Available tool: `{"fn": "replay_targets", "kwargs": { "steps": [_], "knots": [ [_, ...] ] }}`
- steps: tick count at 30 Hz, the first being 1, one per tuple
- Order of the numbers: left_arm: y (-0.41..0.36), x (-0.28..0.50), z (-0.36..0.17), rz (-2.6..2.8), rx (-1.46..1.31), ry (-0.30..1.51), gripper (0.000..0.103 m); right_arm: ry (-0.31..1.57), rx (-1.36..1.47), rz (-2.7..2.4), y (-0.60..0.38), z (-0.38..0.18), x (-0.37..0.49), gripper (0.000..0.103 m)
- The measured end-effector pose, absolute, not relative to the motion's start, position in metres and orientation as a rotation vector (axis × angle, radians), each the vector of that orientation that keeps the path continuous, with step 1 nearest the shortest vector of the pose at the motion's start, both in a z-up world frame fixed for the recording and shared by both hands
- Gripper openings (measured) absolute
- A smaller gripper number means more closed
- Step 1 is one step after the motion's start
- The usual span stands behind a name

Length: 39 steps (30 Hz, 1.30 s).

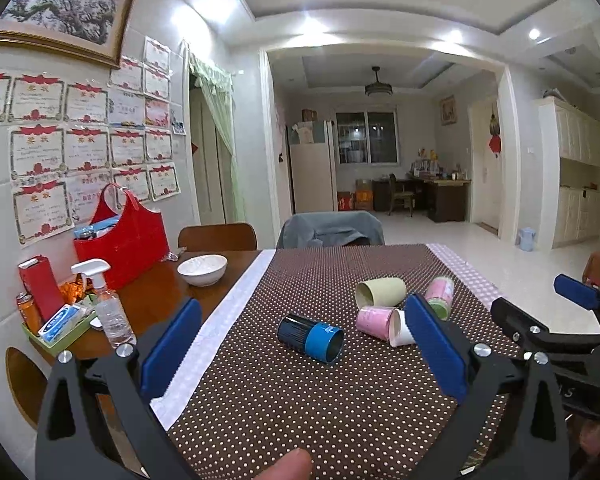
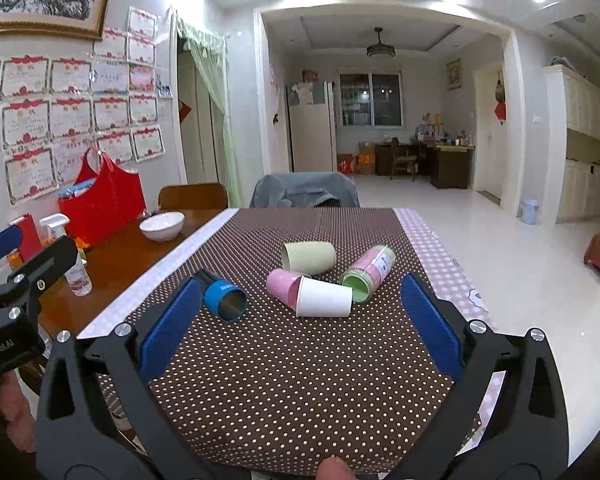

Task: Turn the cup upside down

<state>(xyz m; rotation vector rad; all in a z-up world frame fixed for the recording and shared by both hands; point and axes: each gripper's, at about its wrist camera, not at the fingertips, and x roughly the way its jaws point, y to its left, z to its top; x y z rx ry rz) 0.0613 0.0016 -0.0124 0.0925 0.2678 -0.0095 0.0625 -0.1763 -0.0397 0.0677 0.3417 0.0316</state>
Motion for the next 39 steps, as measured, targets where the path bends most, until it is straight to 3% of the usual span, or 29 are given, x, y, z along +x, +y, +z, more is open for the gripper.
{"fn": "replay_targets", "kwargs": {
  "steps": [20,39],
  "knots": [
    [-0.027,0.211,-0.030,-0.103,0.175,0.505,0.099,0.536,0.155,0.014,-0.222,-0.059,0.189,0.097],
    [-0.094,0.389,-0.099,-0.310,0.433,0.778,0.099,0.754,0.262,-0.022,-0.276,-0.127,0.296,0.097]
  ]
}}
